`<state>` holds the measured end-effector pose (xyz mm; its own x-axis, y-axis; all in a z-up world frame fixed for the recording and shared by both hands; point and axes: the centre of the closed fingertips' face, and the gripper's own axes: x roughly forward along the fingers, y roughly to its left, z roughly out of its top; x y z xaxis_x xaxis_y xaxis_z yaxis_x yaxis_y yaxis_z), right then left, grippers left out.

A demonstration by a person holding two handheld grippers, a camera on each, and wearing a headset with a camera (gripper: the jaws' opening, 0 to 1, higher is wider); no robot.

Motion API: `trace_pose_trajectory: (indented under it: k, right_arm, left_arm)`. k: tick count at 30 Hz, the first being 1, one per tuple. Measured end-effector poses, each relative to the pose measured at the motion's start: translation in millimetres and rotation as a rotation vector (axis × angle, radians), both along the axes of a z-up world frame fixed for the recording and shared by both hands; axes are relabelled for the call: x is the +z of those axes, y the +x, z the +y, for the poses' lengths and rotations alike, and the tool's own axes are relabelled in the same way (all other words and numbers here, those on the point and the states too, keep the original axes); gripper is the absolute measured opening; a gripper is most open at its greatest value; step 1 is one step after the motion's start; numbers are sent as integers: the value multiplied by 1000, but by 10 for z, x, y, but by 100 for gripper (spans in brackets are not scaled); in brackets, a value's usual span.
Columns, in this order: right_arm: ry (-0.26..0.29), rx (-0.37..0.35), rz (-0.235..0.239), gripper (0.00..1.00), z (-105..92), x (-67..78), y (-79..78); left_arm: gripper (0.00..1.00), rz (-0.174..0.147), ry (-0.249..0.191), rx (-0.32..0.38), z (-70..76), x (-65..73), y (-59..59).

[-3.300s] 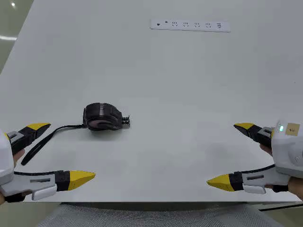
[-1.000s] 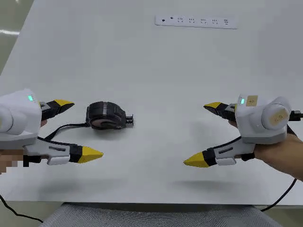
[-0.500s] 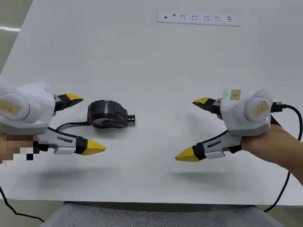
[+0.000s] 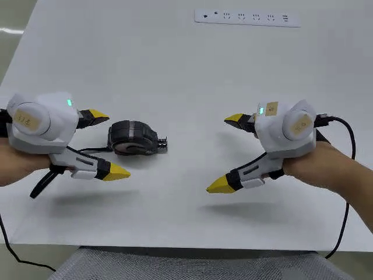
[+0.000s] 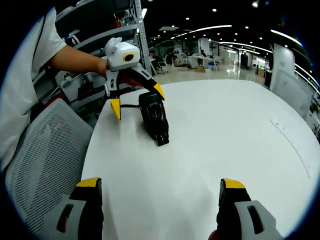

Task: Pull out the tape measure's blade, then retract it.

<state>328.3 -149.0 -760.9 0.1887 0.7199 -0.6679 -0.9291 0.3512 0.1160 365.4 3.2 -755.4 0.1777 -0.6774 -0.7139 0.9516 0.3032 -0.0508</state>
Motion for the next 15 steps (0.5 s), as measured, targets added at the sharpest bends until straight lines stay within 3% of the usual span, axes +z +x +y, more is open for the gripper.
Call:
trace_pose_trajectory:
  k: [11, 15]
  right_arm:
    - [12, 12, -2, 95, 68, -12, 42]
    - [10, 14, 2, 95, 71, -31, 33]
  left_arm:
    - [46, -49, 80, -79, 26, -108, 88]
    - [40, -55, 92, -96, 21, -125, 99]
